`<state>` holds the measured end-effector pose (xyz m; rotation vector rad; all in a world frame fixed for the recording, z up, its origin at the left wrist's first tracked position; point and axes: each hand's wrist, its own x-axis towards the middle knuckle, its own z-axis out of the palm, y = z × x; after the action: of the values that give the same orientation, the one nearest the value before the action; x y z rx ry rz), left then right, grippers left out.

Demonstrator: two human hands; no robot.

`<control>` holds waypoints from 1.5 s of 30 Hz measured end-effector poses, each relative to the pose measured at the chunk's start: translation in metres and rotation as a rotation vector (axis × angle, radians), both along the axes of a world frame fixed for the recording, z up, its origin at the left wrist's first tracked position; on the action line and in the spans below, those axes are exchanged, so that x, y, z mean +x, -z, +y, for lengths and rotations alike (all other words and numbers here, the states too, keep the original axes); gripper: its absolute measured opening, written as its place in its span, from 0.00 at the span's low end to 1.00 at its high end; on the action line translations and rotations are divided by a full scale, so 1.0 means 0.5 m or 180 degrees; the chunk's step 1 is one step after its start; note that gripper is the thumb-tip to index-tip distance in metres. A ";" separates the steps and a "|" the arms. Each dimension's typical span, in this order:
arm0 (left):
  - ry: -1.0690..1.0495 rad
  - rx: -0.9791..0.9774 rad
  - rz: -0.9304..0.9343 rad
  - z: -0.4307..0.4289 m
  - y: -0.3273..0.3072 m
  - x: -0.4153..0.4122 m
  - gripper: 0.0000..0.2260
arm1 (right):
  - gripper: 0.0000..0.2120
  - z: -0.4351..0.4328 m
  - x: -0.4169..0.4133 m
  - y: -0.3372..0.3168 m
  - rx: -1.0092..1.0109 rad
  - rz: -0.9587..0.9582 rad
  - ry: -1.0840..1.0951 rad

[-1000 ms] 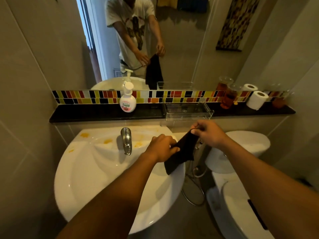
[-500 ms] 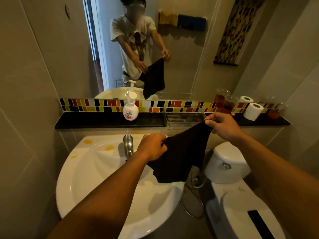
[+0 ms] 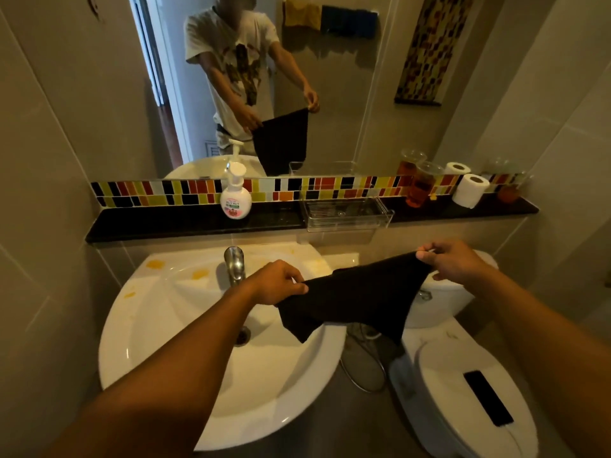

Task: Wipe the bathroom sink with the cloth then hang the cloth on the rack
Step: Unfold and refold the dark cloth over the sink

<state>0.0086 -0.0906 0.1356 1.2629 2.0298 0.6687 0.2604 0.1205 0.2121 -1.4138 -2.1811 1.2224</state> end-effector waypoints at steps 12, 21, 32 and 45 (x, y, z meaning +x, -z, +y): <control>-0.0238 -0.0046 -0.0669 0.017 0.077 -0.011 0.08 | 0.03 0.018 0.039 0.119 -0.0331 -0.0370 0.0068; -0.0990 0.0015 0.0219 0.066 0.170 -0.042 0.08 | 0.02 0.079 -0.055 0.254 0.0024 -0.0294 0.0037; -0.1395 -0.0218 0.0608 0.157 0.252 -0.087 0.08 | 0.05 0.207 -0.204 0.362 0.0002 -0.0153 -0.0090; -0.1577 -0.0559 0.0885 0.197 0.311 -0.086 0.08 | 0.06 0.240 -0.301 0.441 -0.0226 -0.0149 -0.0475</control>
<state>-0.0342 0.0081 -0.0201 0.7850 2.6058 0.5354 0.1097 0.2404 -0.0084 -1.3394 -2.3332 1.3425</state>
